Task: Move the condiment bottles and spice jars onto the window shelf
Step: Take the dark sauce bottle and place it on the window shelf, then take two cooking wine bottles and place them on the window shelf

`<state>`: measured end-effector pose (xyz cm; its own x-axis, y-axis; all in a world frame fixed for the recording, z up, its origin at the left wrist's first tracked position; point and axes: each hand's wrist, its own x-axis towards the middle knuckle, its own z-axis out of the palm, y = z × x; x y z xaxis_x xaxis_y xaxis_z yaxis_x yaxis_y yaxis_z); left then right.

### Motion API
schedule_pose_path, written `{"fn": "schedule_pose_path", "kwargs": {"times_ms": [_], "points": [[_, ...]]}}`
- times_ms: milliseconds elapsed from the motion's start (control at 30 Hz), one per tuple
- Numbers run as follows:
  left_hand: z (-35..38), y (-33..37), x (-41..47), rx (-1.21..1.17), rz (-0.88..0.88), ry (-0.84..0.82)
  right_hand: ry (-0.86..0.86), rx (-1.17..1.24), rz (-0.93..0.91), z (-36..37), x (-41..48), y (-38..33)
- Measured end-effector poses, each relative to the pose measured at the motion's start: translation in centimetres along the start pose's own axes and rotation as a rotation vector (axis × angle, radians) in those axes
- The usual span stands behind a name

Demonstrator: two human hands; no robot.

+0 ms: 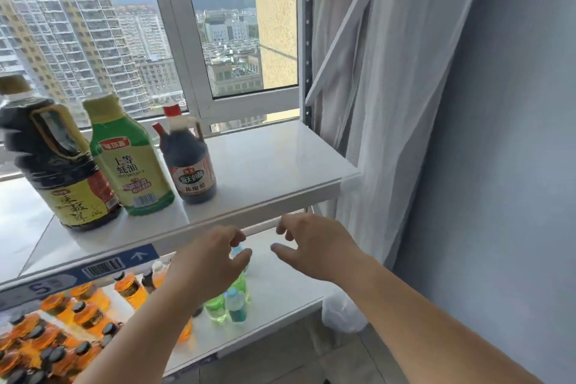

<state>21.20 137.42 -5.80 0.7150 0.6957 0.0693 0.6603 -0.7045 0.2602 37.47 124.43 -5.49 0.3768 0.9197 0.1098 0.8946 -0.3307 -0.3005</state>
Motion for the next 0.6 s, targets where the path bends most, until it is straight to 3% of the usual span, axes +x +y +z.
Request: {"fn": "schedule_pose_path", "kwargs": {"times_ms": [367,600], "points": [[1.4,2.8,-8.0,-0.053,0.33,-0.092,0.031,-0.003,0.397,-0.6,-16.2,-4.0],[2.8,9.7,-15.3,-0.11,0.586,-0.195,0.06,-0.075,0.644,-2.3,-29.8,-4.5]]}}
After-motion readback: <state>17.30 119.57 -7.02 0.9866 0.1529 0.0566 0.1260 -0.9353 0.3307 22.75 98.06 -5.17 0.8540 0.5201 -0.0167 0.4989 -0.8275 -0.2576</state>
